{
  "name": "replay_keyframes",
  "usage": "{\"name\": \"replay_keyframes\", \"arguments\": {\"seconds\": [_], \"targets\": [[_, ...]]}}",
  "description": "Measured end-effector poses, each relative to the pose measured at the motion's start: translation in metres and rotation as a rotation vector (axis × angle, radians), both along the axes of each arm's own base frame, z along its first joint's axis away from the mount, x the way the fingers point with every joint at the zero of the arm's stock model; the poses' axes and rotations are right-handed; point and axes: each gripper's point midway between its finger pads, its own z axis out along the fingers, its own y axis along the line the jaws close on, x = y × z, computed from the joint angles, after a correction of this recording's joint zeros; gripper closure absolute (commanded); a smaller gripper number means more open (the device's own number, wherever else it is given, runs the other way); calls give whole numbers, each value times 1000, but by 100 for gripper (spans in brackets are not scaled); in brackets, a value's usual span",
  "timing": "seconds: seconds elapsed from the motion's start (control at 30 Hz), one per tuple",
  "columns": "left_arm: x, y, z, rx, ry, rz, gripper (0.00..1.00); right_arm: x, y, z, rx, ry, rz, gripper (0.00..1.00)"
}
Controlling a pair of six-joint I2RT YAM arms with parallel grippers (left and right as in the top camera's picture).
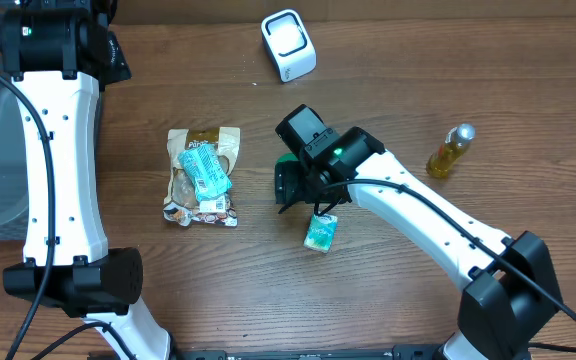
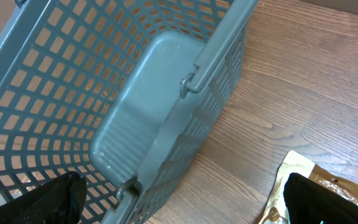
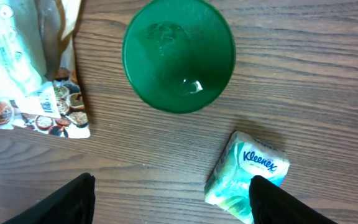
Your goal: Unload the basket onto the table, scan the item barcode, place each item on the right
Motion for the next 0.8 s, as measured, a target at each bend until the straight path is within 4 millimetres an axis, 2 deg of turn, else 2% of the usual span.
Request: {"name": "replay_keyframes", "arguments": {"seconds": [0.2, 0.4, 0.8], "targets": [[0, 0, 0, 0, 0, 0, 0, 5, 2, -9, 1, -17, 7, 30], [0, 0, 0, 0, 0, 0, 0, 6, 3, -27, 9, -30, 8, 36], [0, 0, 0, 0, 0, 0, 1, 27, 20, -50, 111, -155, 4, 36]]}}
